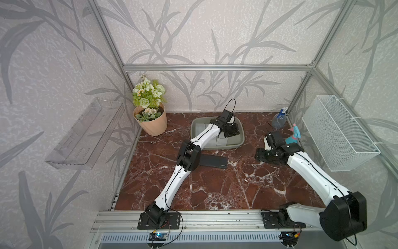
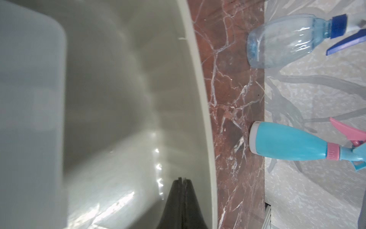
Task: Put the pencil case into the storage box
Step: Place the pencil case at the storage box.
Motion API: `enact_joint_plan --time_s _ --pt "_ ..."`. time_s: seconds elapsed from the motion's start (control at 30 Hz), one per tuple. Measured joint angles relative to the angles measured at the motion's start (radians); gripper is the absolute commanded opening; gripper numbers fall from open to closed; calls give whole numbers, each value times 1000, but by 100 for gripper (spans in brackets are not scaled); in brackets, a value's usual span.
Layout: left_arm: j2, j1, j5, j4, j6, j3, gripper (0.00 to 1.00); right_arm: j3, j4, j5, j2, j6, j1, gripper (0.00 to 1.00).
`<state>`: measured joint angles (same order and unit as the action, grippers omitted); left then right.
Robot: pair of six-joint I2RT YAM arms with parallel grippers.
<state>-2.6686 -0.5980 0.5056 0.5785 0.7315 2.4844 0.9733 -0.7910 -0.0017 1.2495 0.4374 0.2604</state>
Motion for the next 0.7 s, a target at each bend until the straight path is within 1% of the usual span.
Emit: enact_joint_plan --time_s 0.33,0.57,0.6,0.67,0.7 --pt "0 43 -104 112 -26 0 0 0 -1 -13 -1 11 0 76" --pt "4 47 -192 163 -72 2 0 0 -6 -20 -10 16 0 76" --pt "6 47 -208 168 -81 2 1 0 -7 -23 -13 16 0 76" --pt "22 46 -241 180 -104 2 9 0 -7 -27 -19 16 0 76" --pt "32 45 -254 184 -113 2 11 0 -7 -31 -21 16 0 76"
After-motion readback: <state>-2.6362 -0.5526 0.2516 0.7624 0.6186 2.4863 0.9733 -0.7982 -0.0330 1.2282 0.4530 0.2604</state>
